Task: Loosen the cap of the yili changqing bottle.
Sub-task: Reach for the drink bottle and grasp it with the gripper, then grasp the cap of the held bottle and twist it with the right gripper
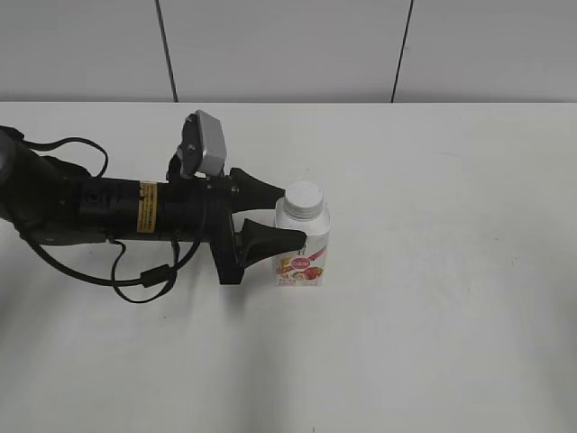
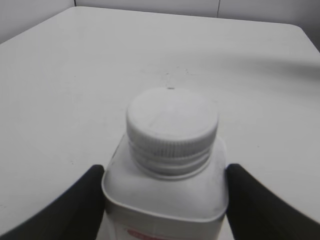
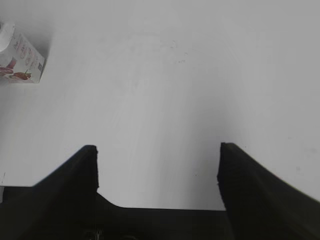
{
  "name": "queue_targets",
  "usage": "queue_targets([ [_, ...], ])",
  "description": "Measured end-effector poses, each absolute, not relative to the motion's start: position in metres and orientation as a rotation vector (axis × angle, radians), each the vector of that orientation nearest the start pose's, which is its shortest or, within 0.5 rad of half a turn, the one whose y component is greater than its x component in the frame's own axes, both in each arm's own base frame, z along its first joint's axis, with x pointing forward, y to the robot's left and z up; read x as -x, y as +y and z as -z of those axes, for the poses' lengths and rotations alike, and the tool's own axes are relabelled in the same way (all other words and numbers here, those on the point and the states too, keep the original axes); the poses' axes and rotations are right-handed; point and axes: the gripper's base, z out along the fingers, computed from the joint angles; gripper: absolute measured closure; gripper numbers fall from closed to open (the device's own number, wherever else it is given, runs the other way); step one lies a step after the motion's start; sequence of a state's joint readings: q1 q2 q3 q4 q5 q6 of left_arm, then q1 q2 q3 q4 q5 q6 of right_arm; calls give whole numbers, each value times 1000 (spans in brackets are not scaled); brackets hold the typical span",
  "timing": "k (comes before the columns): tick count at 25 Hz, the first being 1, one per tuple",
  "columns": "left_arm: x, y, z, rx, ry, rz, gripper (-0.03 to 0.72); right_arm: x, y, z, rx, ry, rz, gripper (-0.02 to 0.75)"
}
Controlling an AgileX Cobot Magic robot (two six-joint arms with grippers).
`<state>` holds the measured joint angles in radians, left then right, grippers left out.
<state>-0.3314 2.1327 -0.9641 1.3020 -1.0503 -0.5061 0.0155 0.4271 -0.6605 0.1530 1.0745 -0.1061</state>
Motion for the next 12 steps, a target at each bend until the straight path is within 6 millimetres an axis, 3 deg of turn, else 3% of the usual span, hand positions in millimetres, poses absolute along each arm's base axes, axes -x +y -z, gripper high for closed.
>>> queue_targets([
  [5, -316, -189, -100, -1319, 1541, 941, 245, -111, 18, -335, 197, 2460, -192, 202],
  [7, -316, -189, -100, -1319, 1541, 941, 246, -141, 20, -334, 245, 2564, -219, 226],
  [12, -316, -189, -100, -1319, 1540, 942, 246, -190, 23, -338, 328, 2689, -260, 241],
])
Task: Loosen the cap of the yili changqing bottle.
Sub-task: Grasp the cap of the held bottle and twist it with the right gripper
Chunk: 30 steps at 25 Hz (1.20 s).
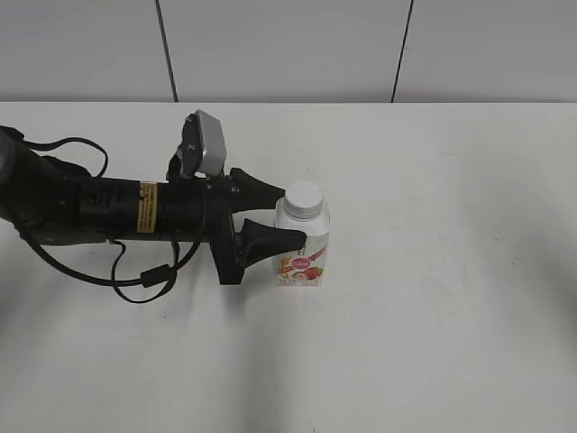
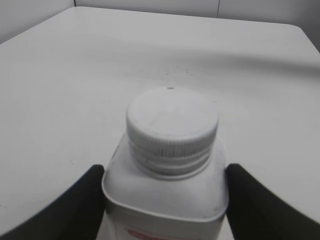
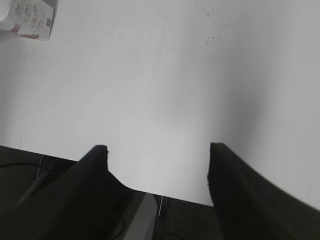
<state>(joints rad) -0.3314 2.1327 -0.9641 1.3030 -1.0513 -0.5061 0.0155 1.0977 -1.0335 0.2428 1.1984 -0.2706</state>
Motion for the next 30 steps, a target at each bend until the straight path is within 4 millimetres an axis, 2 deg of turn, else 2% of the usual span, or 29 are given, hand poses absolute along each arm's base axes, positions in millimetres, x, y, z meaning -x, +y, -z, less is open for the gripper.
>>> queue_targets([
  [7, -316, -189, -100, -1319, 1540, 942, 246, -256, 23, -335, 377, 2755, -249, 245],
  [12, -316, -189, -100, -1319, 1540, 942, 246, -287, 34, -326, 465, 2788, -211, 245],
  [14, -316, -189, -100, -1319, 1540, 942, 246, -294, 46, -322, 547, 2792, -179, 245],
  [20, -316, -189, -100, -1319, 1540, 942, 246, -307, 103, -310, 798, 2780, -170, 245],
  [30, -316, -189, -100, -1321, 1540, 942, 246, -323, 180, -301, 843, 2778, -250, 245],
])
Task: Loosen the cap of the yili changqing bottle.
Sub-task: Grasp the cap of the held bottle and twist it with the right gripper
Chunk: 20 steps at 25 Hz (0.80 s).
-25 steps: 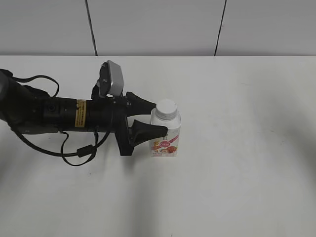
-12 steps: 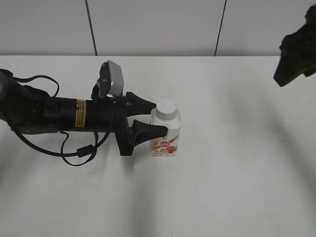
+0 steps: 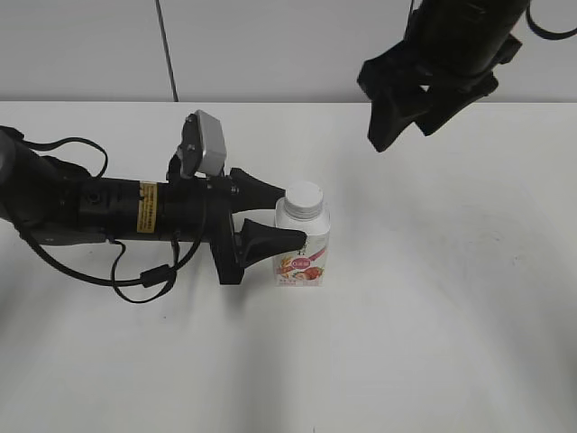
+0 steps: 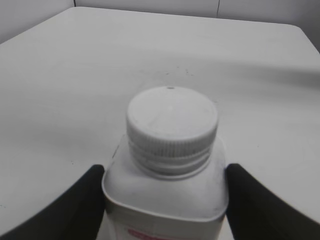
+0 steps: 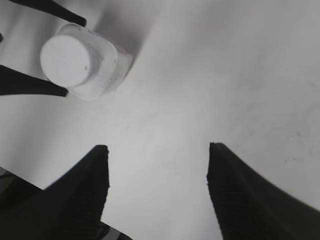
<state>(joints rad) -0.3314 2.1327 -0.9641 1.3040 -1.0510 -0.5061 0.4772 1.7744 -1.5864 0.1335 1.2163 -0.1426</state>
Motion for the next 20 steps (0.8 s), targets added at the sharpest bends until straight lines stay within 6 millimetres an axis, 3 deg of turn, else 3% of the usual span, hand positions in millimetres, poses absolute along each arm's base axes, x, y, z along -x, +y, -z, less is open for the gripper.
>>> queue_targets([
  [8, -316, -189, -100, -1321, 1540, 942, 246, -332, 214, -287, 611, 2886, -423, 245],
  [20, -316, -189, -100, -1319, 1541, 941, 246, -328, 245, -261, 708, 2932, -394, 245],
])
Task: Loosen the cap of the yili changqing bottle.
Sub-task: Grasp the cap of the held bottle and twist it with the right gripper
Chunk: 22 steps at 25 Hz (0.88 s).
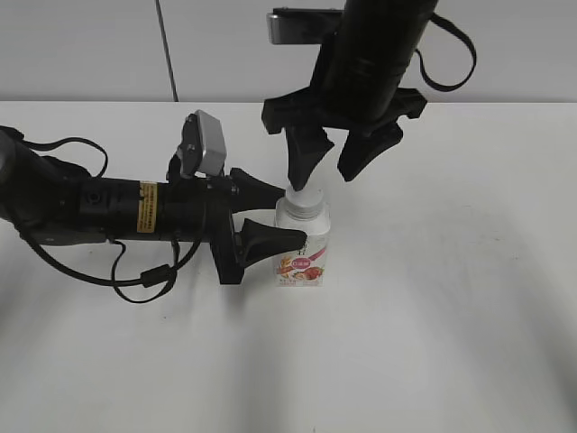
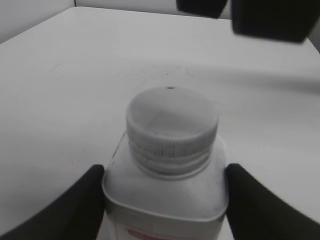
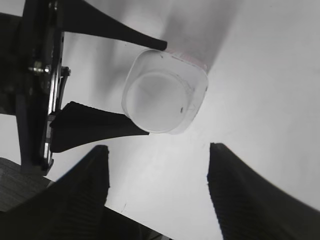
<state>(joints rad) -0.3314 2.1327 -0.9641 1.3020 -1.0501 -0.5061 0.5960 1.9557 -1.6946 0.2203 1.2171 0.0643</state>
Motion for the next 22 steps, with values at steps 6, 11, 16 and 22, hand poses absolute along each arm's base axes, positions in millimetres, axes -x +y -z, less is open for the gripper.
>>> queue_targets([
  [6, -316, -189, -100, -1319, 1541, 941, 246, -331, 253, -252, 708, 2945, -350, 245],
  [11, -316, -189, -100, -1318, 1542, 941, 246, -334, 255, -255, 703, 2931, -350, 245],
  [16, -316, -189, -100, -1318, 1542, 941, 246, -334, 255, -255, 707, 2928, -349, 245],
  [22, -316, -189, -100, -1318, 1542, 941, 246, -334, 255, -253, 750, 2917, -345, 245],
])
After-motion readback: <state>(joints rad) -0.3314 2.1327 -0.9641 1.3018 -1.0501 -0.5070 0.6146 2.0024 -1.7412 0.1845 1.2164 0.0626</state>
